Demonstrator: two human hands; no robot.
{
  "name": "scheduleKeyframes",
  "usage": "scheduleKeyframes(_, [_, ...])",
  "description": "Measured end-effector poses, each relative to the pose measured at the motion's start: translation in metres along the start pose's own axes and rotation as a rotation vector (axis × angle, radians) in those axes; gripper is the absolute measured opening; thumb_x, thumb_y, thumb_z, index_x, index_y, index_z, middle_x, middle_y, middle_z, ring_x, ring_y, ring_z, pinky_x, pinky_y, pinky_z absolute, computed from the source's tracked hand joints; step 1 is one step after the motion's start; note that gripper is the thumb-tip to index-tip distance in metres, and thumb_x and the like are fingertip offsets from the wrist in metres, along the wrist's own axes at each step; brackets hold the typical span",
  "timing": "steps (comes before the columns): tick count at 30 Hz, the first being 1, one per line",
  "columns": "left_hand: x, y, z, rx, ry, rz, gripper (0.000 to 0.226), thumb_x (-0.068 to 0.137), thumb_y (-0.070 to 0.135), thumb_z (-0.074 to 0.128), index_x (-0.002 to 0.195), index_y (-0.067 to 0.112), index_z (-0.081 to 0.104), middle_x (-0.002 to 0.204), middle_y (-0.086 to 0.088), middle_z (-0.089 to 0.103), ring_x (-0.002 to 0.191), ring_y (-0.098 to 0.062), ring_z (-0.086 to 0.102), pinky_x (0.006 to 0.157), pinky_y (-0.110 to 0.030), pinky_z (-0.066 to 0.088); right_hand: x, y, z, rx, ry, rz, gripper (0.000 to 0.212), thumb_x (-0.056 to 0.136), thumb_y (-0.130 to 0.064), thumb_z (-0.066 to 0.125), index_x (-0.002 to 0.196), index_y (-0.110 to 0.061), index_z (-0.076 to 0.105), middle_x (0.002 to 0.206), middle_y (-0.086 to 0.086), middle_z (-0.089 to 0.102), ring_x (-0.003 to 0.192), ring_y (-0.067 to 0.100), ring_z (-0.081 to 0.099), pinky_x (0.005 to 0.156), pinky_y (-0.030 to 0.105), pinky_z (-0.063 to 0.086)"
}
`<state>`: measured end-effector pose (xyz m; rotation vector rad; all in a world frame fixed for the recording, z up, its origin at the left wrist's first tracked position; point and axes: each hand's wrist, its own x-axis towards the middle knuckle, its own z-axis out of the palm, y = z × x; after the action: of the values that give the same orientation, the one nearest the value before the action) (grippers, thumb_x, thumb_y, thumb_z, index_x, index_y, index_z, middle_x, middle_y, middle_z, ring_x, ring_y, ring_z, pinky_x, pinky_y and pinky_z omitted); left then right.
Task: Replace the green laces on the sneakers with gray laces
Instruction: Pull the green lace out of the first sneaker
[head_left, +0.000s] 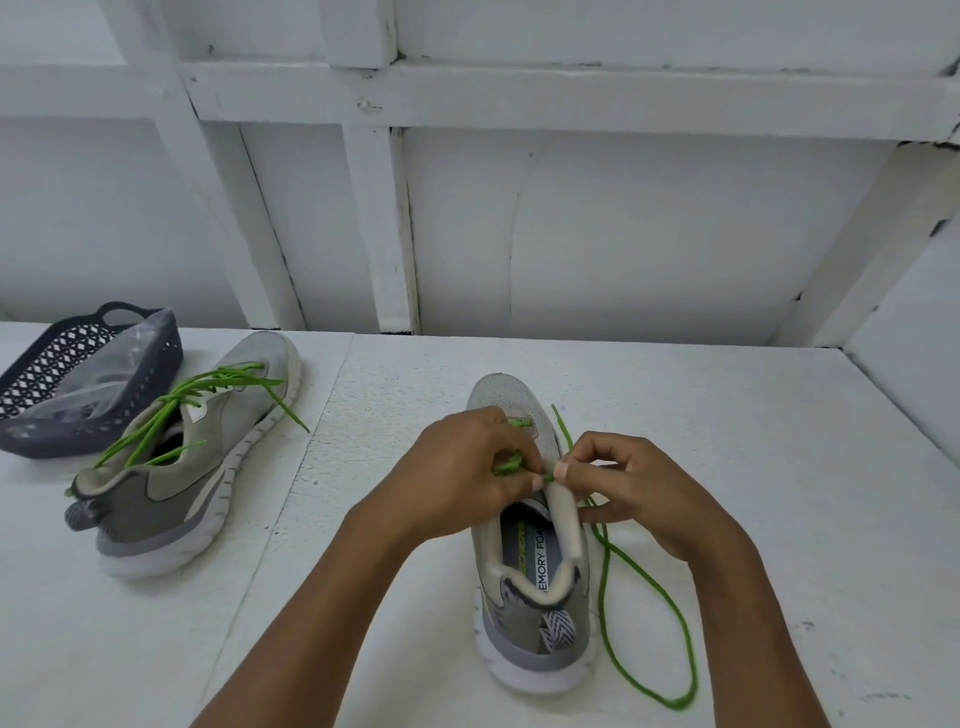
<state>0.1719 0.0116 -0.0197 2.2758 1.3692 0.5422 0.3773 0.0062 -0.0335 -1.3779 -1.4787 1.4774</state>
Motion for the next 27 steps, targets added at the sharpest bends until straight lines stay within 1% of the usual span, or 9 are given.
scheduleKeyframes(2, [0.000,-0.003,0.003,-0.025,0.020,0.031,0.007,0.088,0.033,0.073,0.095,0.032,0.075,0.093,0.011,0.055,0.089,-0.006,0.052,0.071,-0.021,0.038,0.000,0.001,0.000,0.003,-0.002,-0.004,0.022,0.089,-0.016,0.071,0.082,0.002,0.061,0.077,0.000,0.062,0.070,0.006,0.065,0.068,0.025,0.056])
scheduleKeyframes(6, [-0.001,-0.003,0.000,-0.592,0.206,-0.061,0.010,0.095,0.017,0.065,0.086,0.022,0.065,0.098,0.005,0.073,0.096,-0.010,0.067,0.083,-0.021,0.049,-0.001,0.002,0.001,0.004,-0.001,-0.017,0.023,0.090,-0.018,0.071,0.084,0.002,0.062,0.077,-0.002,0.062,0.070,0.007,0.064,0.070,0.025,0.056])
scheduleKeyframes(9, [-0.004,-0.003,-0.007,-0.959,0.212,-0.124,0.013,0.101,0.010,0.049,0.089,0.006,0.053,0.084,-0.015,0.072,0.080,-0.030,0.071,0.079,-0.033,0.058,-0.001,0.003,0.001,0.005,-0.001,-0.023,0.024,0.089,-0.019,0.071,0.084,0.003,0.062,0.076,-0.002,0.062,0.070,0.007,0.063,0.071,0.026,0.056])
scheduleKeyframes(11, [-0.005,-0.001,-0.012,-1.127,0.239,-0.179,0.019,0.102,0.008,0.044,0.084,0.009,0.049,0.064,-0.009,0.056,0.055,-0.024,0.055,0.061,-0.037,0.055,-0.001,0.003,0.001,0.003,-0.005,-0.021,0.024,0.089,-0.020,0.071,0.083,0.002,0.061,0.073,-0.003,0.061,0.069,0.007,0.062,0.071,0.026,0.056])
scheduleKeyframes(14, [-0.004,-0.007,-0.021,-1.316,0.353,-0.261,0.023,0.101,0.007,0.043,0.078,0.012,0.047,0.058,-0.001,0.034,0.051,-0.016,0.026,0.047,-0.029,0.043,0.000,0.003,0.001,0.006,-0.010,-0.019,0.026,0.088,-0.020,0.072,0.085,0.003,0.061,0.073,-0.003,0.061,0.069,0.006,0.062,0.070,0.026,0.056])
scheduleKeyframes(18, [-0.007,-0.016,-0.019,-1.050,0.408,-0.320,0.022,0.093,0.011,0.056,0.072,0.013,0.059,0.052,0.000,0.034,0.046,-0.016,0.029,0.047,-0.027,0.035,0.001,0.004,0.001,0.004,-0.022,-0.022,0.023,0.090,-0.018,0.070,0.087,0.003,0.061,0.075,-0.002,0.061,0.069,0.006,0.062,0.070,0.025,0.056])
scheduleKeyframes(21, [-0.009,-0.011,-0.011,-0.662,0.249,-0.278,0.013,0.088,0.019,0.072,0.076,0.017,0.070,0.054,0.009,0.053,0.050,-0.011,0.046,0.053,-0.026,0.042,0.002,0.004,-0.001,0.001,-0.027,-0.020,0.023,0.090,-0.017,0.069,0.087,0.004,0.061,0.075,-0.002,0.061,0.069,0.006,0.062,0.070,0.025,0.056])
scheduleKeyframes(24, [-0.010,-0.004,-0.004,-0.394,0.091,-0.218,0.009,0.083,0.032,0.078,0.081,0.027,0.071,0.054,0.018,0.052,0.050,0.000,0.044,0.051,-0.013,0.030,0.002,0.005,-0.001,0.002,-0.028,-0.020,0.022,0.091,-0.016,0.069,0.087,0.004,0.061,0.076,-0.001,0.060,0.070,0.006,0.062,0.070,0.026,0.056])
scheduleKeyframes(27, [-0.008,-0.004,-0.001,-0.212,0.121,-0.146,0.011,0.079,0.038,0.081,0.085,0.032,0.073,0.079,0.013,0.057,0.072,0.000,0.051,0.059,-0.017,0.034,0.002,0.005,-0.001,0.005,-0.025,-0.023,0.023,0.090,-0.018,0.069,0.087,0.003,0.061,0.076,-0.001,0.061,0.071,0.006,0.062,0.070,0.026,0.056])
